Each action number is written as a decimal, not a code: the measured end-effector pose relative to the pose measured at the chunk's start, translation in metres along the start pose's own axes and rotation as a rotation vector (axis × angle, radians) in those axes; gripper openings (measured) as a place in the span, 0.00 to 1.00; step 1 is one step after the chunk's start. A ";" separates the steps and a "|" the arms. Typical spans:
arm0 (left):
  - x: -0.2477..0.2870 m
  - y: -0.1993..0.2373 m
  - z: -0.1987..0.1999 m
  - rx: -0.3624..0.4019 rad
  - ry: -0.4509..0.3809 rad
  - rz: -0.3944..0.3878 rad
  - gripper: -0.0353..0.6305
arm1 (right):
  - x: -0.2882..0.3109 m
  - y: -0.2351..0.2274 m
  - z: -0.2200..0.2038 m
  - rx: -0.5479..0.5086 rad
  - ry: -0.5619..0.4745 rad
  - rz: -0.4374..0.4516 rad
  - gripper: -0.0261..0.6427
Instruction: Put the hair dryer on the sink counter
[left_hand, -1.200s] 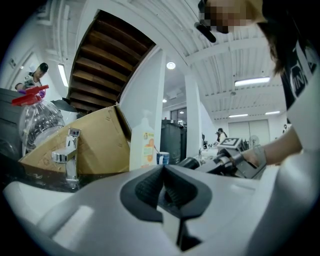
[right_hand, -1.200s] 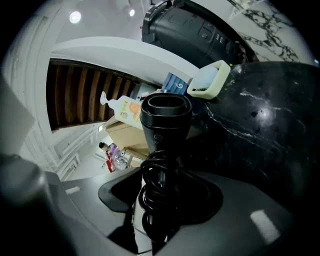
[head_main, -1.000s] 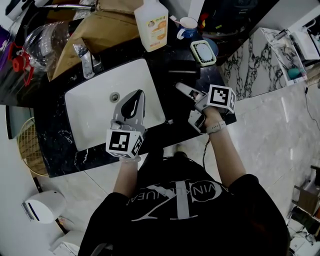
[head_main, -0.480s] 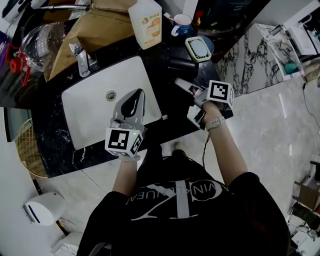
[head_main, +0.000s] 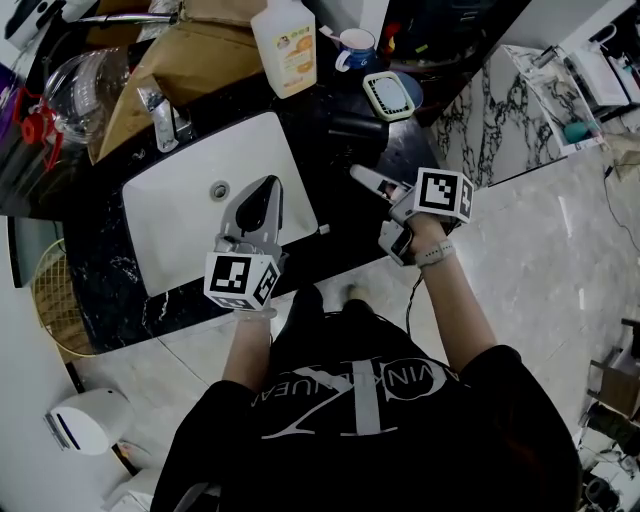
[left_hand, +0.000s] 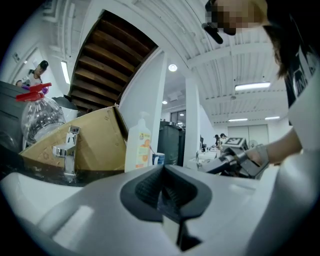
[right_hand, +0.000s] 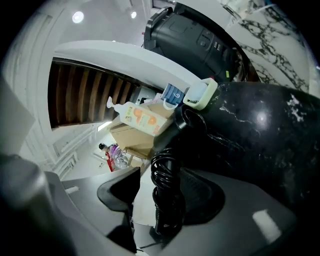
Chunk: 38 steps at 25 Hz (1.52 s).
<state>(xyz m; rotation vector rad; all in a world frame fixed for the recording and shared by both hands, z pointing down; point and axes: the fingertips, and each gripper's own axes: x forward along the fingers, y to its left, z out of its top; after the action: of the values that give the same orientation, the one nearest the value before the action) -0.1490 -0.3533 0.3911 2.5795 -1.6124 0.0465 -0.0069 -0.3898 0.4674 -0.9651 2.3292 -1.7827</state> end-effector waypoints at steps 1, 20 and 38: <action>-0.001 0.001 0.000 -0.002 -0.001 0.004 0.05 | -0.003 0.001 0.000 -0.030 -0.003 -0.004 0.42; -0.011 0.015 0.026 -0.011 -0.046 0.063 0.05 | -0.053 0.087 0.035 -0.912 -0.317 -0.020 0.05; -0.040 0.022 0.070 0.066 -0.180 0.142 0.05 | -0.075 0.107 0.046 -1.214 -0.392 -0.123 0.04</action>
<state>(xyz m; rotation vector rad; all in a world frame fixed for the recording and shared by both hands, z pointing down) -0.1881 -0.3335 0.3195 2.5781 -1.8847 -0.1267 0.0248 -0.3766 0.3327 -1.3464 2.9494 0.0658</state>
